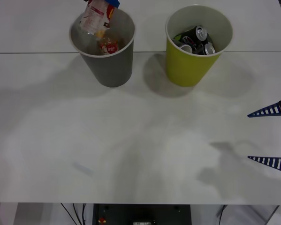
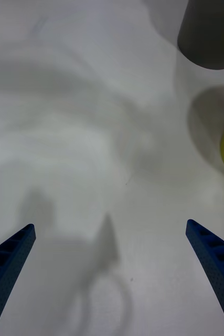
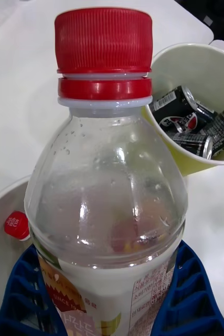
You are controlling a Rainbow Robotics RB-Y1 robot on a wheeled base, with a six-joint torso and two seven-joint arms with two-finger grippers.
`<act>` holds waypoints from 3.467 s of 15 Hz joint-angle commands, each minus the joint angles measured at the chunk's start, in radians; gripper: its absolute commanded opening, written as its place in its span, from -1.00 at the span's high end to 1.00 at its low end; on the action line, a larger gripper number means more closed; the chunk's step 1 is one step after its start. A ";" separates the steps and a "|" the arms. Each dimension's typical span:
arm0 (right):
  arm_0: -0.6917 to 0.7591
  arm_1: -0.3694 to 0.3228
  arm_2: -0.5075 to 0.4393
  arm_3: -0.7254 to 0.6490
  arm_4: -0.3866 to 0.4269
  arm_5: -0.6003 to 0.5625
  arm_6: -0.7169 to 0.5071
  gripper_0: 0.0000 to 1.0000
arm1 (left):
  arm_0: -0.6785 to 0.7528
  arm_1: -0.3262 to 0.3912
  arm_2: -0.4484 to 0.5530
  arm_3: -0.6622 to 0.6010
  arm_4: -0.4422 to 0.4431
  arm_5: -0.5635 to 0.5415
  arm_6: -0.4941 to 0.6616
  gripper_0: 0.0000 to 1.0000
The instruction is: Put the can into the green bin and the plastic bottle into the gray bin
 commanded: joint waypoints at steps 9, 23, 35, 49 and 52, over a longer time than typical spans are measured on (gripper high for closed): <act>0.000 0.000 0.000 0.000 0.000 0.000 0.000 -1.00 | 0.000 -0.022 0.002 0.020 -0.013 0.015 -0.002 -1.00; 0.000 0.000 0.000 0.000 0.000 0.000 0.000 -1.00 | 0.646 0.334 0.292 -0.466 0.444 0.018 -0.272 -1.00; 0.000 0.000 0.000 0.000 0.000 0.000 0.000 -1.00 | 1.159 0.217 0.543 -0.676 0.469 -0.048 -0.960 -1.00; 0.000 0.000 0.000 0.000 0.000 0.000 0.000 -1.00 | 1.251 0.142 0.571 -0.716 0.392 -0.122 -1.177 -1.00; 0.000 0.000 0.000 0.000 0.000 0.000 0.000 -1.00 | 1.251 0.142 0.558 -0.716 0.378 -0.122 -1.178 -1.00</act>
